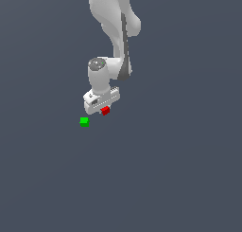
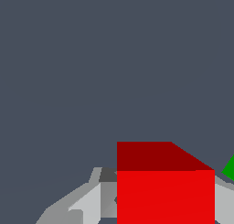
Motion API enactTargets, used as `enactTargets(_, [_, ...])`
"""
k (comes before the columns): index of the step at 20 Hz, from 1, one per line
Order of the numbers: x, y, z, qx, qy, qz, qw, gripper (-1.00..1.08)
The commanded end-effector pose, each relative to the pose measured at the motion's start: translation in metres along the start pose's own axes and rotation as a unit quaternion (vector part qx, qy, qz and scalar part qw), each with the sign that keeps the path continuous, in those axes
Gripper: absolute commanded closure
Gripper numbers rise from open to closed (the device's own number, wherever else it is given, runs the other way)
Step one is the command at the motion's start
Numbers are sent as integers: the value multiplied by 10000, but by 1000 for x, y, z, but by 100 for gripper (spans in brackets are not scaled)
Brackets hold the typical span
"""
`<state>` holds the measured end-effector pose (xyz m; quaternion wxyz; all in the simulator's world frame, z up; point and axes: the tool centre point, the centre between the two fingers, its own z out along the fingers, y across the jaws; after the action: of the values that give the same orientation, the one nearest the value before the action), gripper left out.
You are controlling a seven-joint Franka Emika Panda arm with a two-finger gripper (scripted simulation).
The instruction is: Stack the red cube on top of the green cube.
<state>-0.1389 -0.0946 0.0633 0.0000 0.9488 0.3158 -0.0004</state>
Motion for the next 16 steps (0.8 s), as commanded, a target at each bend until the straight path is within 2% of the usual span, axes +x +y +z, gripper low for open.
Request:
enactTargets(1, [0,0,-16,-4,3,-1,10000,108])
enactTargets(9, [1,0,-51,-2,4,-2,10000,108])
enactTargets(16, [1,1,-55,-3,6,-1,10000,108])
